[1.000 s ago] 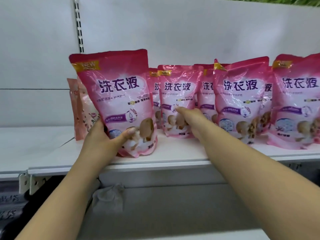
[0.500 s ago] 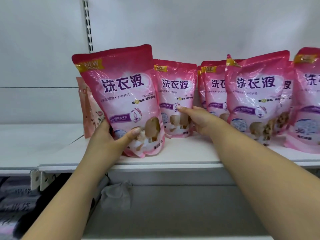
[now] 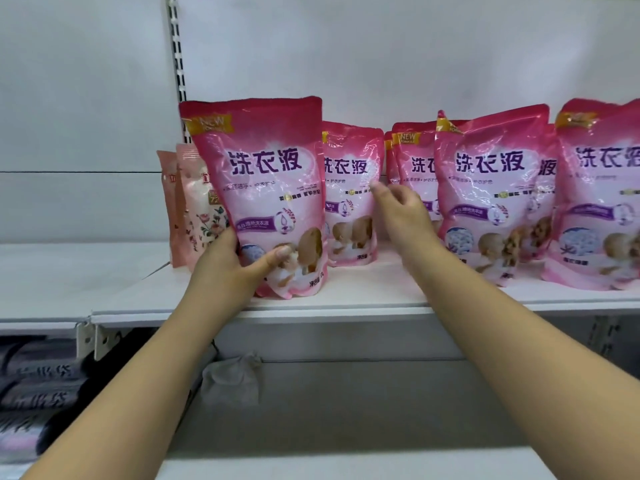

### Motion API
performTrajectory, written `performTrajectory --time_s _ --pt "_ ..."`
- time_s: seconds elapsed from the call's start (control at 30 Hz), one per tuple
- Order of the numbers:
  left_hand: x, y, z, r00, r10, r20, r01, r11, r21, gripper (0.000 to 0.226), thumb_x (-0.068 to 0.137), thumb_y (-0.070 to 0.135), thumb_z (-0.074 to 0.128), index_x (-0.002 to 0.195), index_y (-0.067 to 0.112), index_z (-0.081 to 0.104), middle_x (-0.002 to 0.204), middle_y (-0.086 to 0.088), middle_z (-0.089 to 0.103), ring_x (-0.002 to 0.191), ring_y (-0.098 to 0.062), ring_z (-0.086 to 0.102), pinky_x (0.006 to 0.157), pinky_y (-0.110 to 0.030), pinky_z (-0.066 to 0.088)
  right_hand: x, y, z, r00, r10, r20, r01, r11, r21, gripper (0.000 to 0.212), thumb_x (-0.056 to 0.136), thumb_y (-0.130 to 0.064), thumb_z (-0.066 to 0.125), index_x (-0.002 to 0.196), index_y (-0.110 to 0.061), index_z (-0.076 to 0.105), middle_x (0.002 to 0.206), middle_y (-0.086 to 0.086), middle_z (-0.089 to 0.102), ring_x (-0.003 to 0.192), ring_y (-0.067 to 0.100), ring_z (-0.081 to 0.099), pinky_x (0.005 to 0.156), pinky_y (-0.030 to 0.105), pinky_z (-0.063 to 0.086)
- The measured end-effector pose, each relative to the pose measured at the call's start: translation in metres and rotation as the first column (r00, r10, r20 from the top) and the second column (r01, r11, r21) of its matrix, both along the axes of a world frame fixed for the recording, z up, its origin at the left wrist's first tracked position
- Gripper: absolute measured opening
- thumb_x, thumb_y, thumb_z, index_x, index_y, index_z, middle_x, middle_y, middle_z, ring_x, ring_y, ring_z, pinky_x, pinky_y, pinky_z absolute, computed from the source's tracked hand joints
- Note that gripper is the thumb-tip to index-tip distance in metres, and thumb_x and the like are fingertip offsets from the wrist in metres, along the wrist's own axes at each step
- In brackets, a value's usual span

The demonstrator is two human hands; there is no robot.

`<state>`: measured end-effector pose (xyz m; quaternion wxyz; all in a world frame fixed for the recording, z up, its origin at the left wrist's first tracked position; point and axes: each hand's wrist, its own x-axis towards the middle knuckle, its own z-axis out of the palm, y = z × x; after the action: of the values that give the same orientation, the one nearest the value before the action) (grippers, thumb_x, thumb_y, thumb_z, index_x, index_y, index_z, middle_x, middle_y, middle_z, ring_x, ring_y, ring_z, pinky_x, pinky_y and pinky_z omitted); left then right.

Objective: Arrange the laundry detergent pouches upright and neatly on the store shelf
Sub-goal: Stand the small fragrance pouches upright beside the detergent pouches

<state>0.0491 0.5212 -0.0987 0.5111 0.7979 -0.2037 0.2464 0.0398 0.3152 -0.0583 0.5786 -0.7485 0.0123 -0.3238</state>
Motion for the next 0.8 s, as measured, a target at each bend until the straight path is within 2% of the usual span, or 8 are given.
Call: performTrajectory --time_s 0.1,0.17,0.27,0.37,0.43,0.53,0.7,0.8 --pt "-0.005 -0.011 0.006 0.999 -0.014 0.037 0.009 0.992 0.126 0.034 0.078 0.044 0.065 0.103 0.022 0.057 0.083 0.016 0.055 0.078 -0.007 0.052 0.061 -0.014 0.037 -0.024 0.017 -0.009 0.954 0.301 -0.005 -0.301 0.953 0.030 0.056 0.091 -0.051 0.035 0.134 -0.015 0.040 0.116 -0.006 0.055 0.117 0.016 0.047 0.104 0.038 0.035" --pt "-0.008 -0.023 0.009 0.997 -0.071 0.036 0.064 0.983 0.170 0.039 0.078 0.044 0.065 0.109 0.021 0.056 0.087 0.012 0.057 0.082 -0.011 0.055 0.067 -0.023 0.044 -0.025 0.023 -0.017 0.907 0.415 -0.077 -0.413 0.910 0.046 0.054 0.083 -0.059 0.043 0.119 -0.019 0.050 0.100 -0.006 0.059 0.101 0.015 0.053 0.097 0.037 0.041" --pt "-0.010 -0.045 0.013 0.984 -0.177 -0.034 0.181 0.963 0.201 0.051 0.080 0.039 0.065 0.124 0.021 0.047 0.094 0.012 0.055 0.089 -0.013 0.056 0.081 -0.028 0.046 -0.020 0.018 -0.019 0.956 0.277 -0.101 -0.270 0.960 0.079 0.082 0.059 -0.068 0.065 0.117 -0.013 0.047 0.080 -0.008 0.048 0.091 0.020 0.048 0.092 0.042 0.041" --pt "-0.005 -0.061 0.015 0.928 -0.289 -0.236 0.330 0.931 0.157 0.039 0.081 0.043 0.062 0.113 0.024 0.051 0.091 0.014 0.059 0.084 -0.010 0.058 0.077 -0.030 0.049 -0.020 -0.001 -0.018 0.963 0.250 -0.106 -0.232 0.960 0.158 0.052 0.074 -0.048 0.066 0.109 -0.013 0.051 0.083 -0.004 0.056 0.088 0.020 0.054 0.088 0.039 0.045" --pt "0.001 -0.063 0.014 0.856 -0.396 -0.333 0.436 0.899 0.051 0.021 0.082 0.040 0.062 0.097 0.027 0.056 0.085 0.015 0.064 0.079 -0.004 0.061 0.072 -0.020 0.049 -0.021 -0.007 -0.019 0.955 0.262 -0.137 -0.233 0.953 0.193 0.052 0.075 -0.044 0.065 0.114 -0.012 0.052 0.094 0.001 0.062 0.092 0.020 0.057 0.088 0.037 0.045" --pt "0.010 -0.059 0.010 0.814 -0.455 -0.360 0.486 0.874 -0.005 0.053 0.066 0.050 0.068 0.111 0.024 0.059 0.106 0.007 0.068 0.098 -0.008 0.063 0.095 -0.028 0.046 -0.017 -0.006 -0.024 0.941 0.306 -0.143 -0.264 0.931 0.254 0.078 0.061 -0.048 0.067 0.127 -0.013 0.048 0.113 0.006 0.062 0.106 0.024 0.057 0.101 0.043 0.041" --pt "0.015 -0.060 0.006 0.861 -0.376 -0.343 0.403 0.915 0.008 0.042 0.078 0.039 0.067 0.115 0.021 0.060 0.105 0.005 0.069 0.097 -0.013 0.064 0.092 -0.033 0.047 -0.015 -0.006 -0.025 0.937 0.331 -0.114 -0.294 0.920 0.259 0.063 0.067 -0.046 0.067 0.119 -0.013 0.052 0.107 0.003 0.065 0.104 0.024 0.059 0.100 0.045 0.043" --pt "0.014 -0.060 0.005 0.886 -0.343 -0.312 0.366 0.930 0.015 0.039 0.081 0.037 0.065 0.117 0.023 0.058 0.105 0.006 0.068 0.097 -0.013 0.063 0.091 -0.032 0.046 -0.016 -0.009 -0.029 0.923 0.360 -0.135 -0.328 0.921 0.211 0.024 0.081 -0.031 0.065 0.099 -0.017 0.059 0.089 -0.002 0.067 0.079 0.012 0.063 0.072 0.027 0.054"
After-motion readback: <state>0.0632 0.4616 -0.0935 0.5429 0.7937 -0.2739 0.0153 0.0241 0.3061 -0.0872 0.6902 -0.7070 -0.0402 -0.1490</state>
